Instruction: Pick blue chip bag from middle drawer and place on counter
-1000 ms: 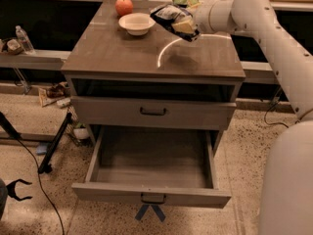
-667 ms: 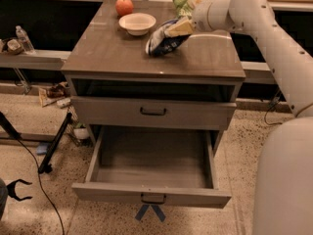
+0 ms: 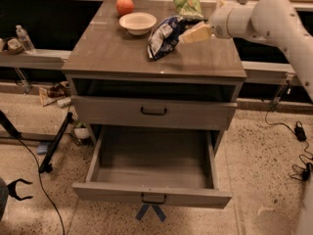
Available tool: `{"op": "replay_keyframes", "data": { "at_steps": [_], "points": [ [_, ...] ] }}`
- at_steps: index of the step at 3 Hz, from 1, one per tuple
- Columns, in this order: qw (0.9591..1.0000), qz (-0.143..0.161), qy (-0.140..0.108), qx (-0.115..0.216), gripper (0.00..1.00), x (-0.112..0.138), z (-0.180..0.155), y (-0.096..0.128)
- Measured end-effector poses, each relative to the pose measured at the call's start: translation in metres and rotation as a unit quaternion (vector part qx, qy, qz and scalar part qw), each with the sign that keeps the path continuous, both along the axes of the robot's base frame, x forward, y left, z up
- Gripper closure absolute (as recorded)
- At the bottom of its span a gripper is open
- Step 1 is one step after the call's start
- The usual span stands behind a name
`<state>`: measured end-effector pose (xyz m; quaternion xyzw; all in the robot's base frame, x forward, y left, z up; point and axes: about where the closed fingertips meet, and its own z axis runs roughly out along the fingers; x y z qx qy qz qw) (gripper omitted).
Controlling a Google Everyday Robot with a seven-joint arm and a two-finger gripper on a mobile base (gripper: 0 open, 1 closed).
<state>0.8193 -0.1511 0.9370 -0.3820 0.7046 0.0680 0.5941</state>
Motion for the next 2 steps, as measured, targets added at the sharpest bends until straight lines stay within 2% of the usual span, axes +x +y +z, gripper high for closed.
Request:
{"op": "replay_keyframes", "data": {
  "at_steps": [1,2],
  "points": [
    [0.9971,-0.068,-0.035,0.002,0.0,-0.063,0.053,-0.059],
    [0.9963,-0.083,-0.019,-0.013,0.0,-0.086,0.034,-0.08]
  ]
}}
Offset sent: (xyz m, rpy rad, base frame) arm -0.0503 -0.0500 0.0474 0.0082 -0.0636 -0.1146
